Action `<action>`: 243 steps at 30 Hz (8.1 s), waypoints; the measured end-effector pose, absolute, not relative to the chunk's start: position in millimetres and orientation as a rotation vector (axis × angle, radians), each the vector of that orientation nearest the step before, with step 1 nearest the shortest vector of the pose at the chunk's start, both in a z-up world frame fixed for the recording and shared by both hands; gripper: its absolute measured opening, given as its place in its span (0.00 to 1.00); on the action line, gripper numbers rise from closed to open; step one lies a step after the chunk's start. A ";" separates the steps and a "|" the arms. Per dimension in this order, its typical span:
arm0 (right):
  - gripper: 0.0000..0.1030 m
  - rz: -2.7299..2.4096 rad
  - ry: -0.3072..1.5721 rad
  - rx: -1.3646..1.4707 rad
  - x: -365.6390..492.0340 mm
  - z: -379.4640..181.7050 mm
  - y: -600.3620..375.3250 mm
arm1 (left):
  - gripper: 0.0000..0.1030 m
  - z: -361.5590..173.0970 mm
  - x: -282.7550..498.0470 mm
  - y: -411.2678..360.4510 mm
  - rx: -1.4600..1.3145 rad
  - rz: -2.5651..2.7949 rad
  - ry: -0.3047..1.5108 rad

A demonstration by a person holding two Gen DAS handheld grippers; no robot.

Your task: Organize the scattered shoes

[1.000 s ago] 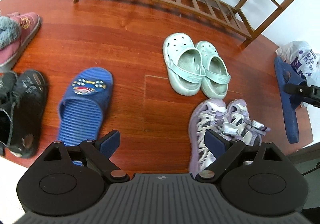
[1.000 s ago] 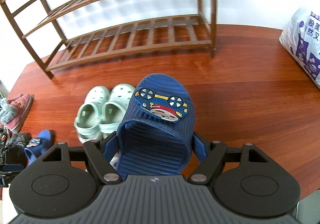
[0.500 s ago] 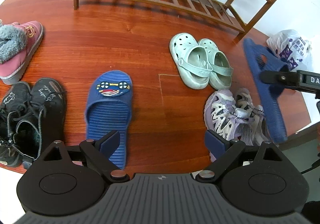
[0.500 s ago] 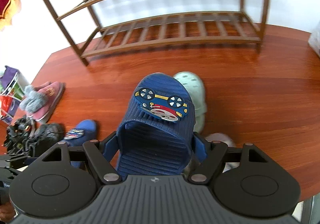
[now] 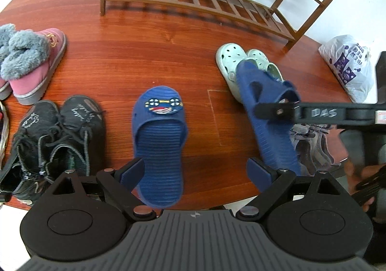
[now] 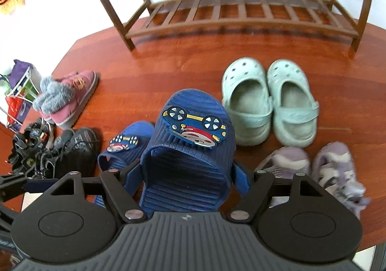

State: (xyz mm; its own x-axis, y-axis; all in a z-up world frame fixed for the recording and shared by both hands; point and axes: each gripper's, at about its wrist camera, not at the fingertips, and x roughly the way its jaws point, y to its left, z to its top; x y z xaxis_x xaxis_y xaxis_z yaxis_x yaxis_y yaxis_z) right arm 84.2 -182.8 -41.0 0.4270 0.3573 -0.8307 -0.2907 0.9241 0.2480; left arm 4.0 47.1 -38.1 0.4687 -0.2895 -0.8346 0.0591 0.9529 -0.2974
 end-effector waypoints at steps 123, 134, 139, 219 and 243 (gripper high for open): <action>0.62 0.194 0.936 -0.078 57.1 -119.7 -311.1 | 0.90 -60.1 2.9 -11.5 -0.101 -0.025 1.100; 0.22 0.153 0.888 0.017 48.5 -109.2 -321.3 | 0.90 -69.7 16.4 -12.8 -0.109 -0.027 1.066; 0.22 0.142 0.855 0.042 38.3 -89.1 -329.0 | 0.89 -81.0 28.8 -17.6 -0.117 -0.024 1.032; 0.25 0.253 0.618 -0.014 405.6 150.7 -375.0 | 0.20 126.5 388.7 -163.3 -0.150 0.065 0.603; 0.50 0.203 0.673 -0.072 493.4 130.6 -348.6 | 0.43 113.8 449.8 -154.9 -0.125 0.071 0.631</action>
State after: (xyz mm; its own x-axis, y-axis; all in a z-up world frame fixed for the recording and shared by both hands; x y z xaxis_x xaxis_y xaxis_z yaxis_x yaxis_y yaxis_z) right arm 493.4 -348.6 130.6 0.7632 0.1635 -0.6251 -0.2102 0.9777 -0.0010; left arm 449.8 -154.9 113.8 0.8054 0.0279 -0.5921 -0.1041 0.9900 -0.0950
